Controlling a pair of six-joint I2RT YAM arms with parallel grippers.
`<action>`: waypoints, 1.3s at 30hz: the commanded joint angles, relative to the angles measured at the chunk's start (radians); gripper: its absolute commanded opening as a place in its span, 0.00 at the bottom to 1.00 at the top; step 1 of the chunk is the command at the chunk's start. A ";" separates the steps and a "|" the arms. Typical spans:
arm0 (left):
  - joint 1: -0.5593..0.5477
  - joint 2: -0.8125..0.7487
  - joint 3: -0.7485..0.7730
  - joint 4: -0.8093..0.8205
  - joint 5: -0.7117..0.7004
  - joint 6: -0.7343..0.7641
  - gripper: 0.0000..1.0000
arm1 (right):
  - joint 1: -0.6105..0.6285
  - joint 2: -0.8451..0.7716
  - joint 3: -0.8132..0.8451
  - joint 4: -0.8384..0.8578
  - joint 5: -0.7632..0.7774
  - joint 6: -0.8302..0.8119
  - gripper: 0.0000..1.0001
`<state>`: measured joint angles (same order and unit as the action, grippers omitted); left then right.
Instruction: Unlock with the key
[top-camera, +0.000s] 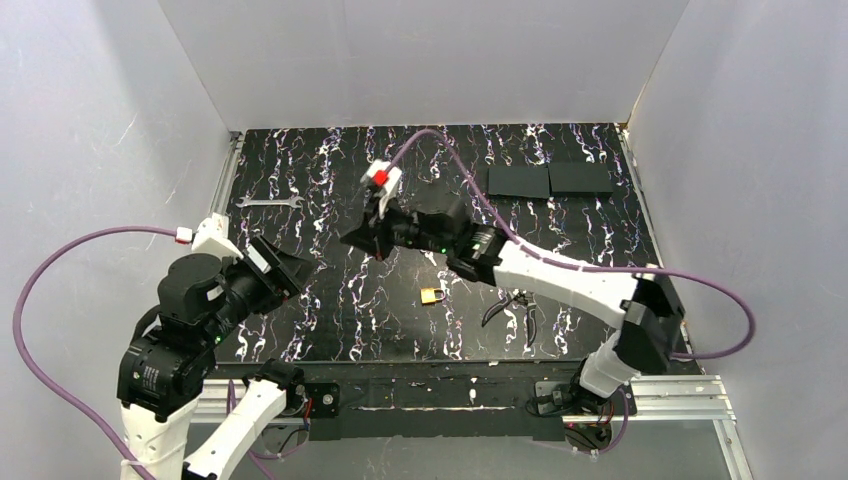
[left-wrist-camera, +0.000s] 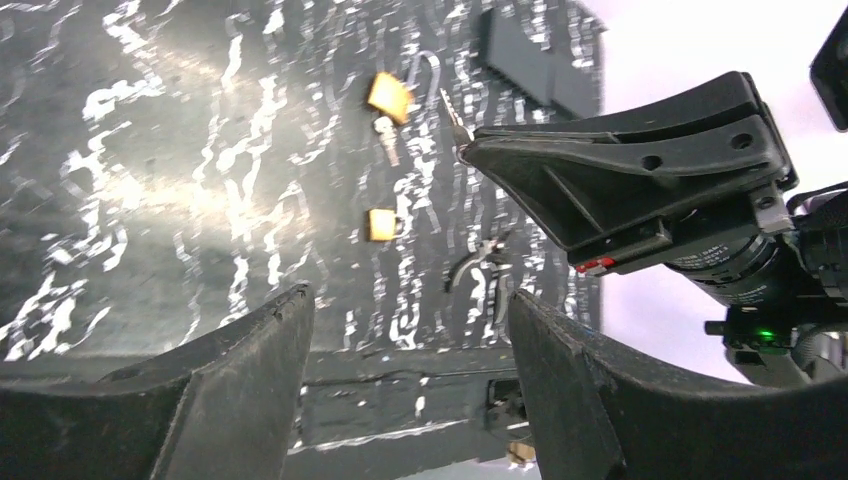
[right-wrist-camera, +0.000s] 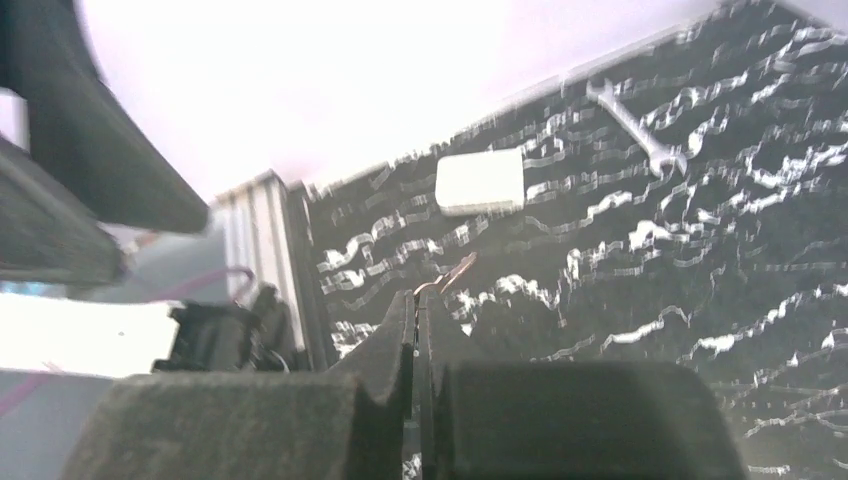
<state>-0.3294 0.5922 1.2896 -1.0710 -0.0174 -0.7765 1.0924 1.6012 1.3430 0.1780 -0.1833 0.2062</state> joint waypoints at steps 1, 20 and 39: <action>0.004 0.001 0.009 0.198 0.108 -0.050 0.69 | -0.017 -0.110 -0.020 0.137 0.026 0.145 0.01; 0.004 0.042 -0.243 1.135 0.333 -0.489 0.57 | -0.060 -0.267 -0.075 0.553 0.108 0.693 0.01; 0.004 0.151 -0.227 1.297 0.404 -0.567 0.45 | -0.060 -0.202 -0.050 0.644 0.092 0.814 0.01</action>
<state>-0.3294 0.7338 1.0576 0.1768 0.3462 -1.3281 1.0340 1.3830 1.2621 0.7528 -0.0826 0.9951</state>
